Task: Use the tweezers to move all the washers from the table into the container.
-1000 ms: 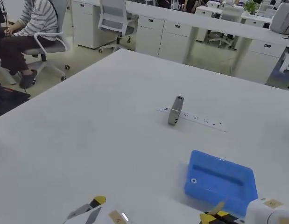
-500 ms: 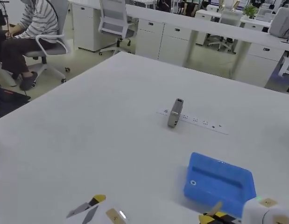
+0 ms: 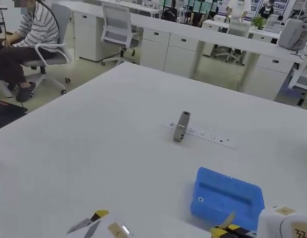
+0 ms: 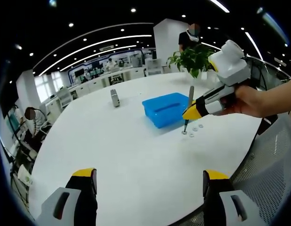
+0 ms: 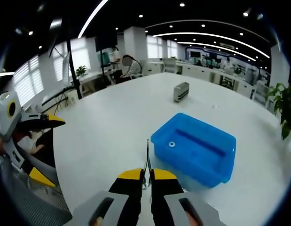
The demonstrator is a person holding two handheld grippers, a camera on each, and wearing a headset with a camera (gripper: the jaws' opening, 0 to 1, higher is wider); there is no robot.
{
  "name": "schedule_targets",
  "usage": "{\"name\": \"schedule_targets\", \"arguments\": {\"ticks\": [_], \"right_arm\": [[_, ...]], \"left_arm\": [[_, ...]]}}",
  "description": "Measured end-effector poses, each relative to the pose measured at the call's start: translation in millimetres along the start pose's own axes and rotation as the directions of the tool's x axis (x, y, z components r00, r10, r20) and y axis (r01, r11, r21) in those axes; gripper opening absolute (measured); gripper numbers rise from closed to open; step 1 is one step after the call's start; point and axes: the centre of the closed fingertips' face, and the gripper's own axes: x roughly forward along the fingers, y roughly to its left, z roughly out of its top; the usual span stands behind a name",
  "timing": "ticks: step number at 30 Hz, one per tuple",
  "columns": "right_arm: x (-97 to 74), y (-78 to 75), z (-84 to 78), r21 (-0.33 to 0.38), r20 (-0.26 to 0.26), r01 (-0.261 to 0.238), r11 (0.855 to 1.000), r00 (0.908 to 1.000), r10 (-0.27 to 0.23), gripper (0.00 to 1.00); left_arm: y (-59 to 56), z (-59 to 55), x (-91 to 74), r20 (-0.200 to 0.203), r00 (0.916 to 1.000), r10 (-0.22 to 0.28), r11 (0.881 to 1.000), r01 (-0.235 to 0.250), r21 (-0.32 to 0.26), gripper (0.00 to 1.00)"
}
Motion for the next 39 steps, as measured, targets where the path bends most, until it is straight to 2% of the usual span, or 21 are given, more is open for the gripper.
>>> {"name": "schedule_targets", "arguments": {"ticks": [10,13,20,25,33,39], "right_arm": [[-3.1,-15.8,32.4,-0.008,0.059,0.031,0.999,0.9978,-0.031,0.02],[-1.1,-22.5,42.9,-0.008,0.074,0.045,0.999,0.9962,-0.045,0.02],[8.0,-29.4,56.6,-0.044,0.088,0.063,0.997,0.9944,-0.059,0.02],[17.1,-39.5,58.0,-0.041,0.085,0.085,0.995,0.993,-0.082,0.02],[29.6,-58.0,60.5,0.028,0.093,0.097,0.995,0.9907,-0.1,0.02],[33.7,-64.3,54.7,0.032,0.081,0.114,0.993,0.99,-0.116,0.02]], "left_arm": [[-0.8,-0.1,-0.1,-0.001,1.0,-0.003,1.0,0.003,0.003,0.96],[-1.4,-0.1,0.0,-0.001,1.0,-0.006,1.0,0.006,0.002,0.96],[-1.7,-0.6,0.6,-0.004,1.0,-0.009,1.0,0.009,0.0,0.96],[-1.4,-2.1,1.0,-0.011,0.9999,-0.007,1.0,0.007,0.003,0.96],[0.0,-2.7,1.1,-0.015,0.9999,-0.001,1.0,0.001,0.001,0.96],[-0.2,-3.7,1.7,-0.022,0.9998,-0.002,1.0,0.002,0.006,0.95]]}}
